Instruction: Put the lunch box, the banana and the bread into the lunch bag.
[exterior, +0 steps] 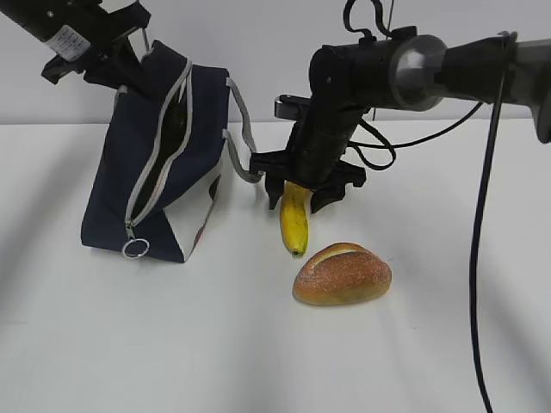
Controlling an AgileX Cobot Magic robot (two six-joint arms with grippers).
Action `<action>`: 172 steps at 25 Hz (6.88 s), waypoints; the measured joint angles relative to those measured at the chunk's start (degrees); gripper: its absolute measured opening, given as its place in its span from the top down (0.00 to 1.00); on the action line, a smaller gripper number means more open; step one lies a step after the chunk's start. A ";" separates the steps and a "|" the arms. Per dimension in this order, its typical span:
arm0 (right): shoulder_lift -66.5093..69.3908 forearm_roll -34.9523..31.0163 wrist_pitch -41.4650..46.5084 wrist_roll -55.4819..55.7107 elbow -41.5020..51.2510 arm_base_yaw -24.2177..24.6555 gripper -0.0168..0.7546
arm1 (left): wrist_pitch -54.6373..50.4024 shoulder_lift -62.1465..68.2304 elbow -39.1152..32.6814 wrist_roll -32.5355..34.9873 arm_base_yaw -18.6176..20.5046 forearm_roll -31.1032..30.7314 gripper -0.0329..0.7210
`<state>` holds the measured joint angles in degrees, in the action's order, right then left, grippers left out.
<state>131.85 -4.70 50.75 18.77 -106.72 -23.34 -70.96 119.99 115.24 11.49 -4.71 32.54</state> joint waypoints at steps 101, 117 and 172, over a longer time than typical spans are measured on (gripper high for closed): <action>-22.61 -2.11 20.78 -35.62 5.03 2.63 0.26 | -0.13 -0.76 -0.05 0.00 0.20 3.14 0.96; -29.06 -5.48 19.12 -49.86 28.03 2.63 0.26 | -0.13 -0.76 -0.05 0.00 0.15 3.14 0.96; -15.59 -6.72 16.54 -78.04 13.01 2.63 0.45 | -0.13 -0.76 -0.05 0.00 0.15 3.14 0.96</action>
<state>116.25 -11.42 67.29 -59.27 -93.71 -20.72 -71.10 119.22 115.19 11.49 -4.55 35.68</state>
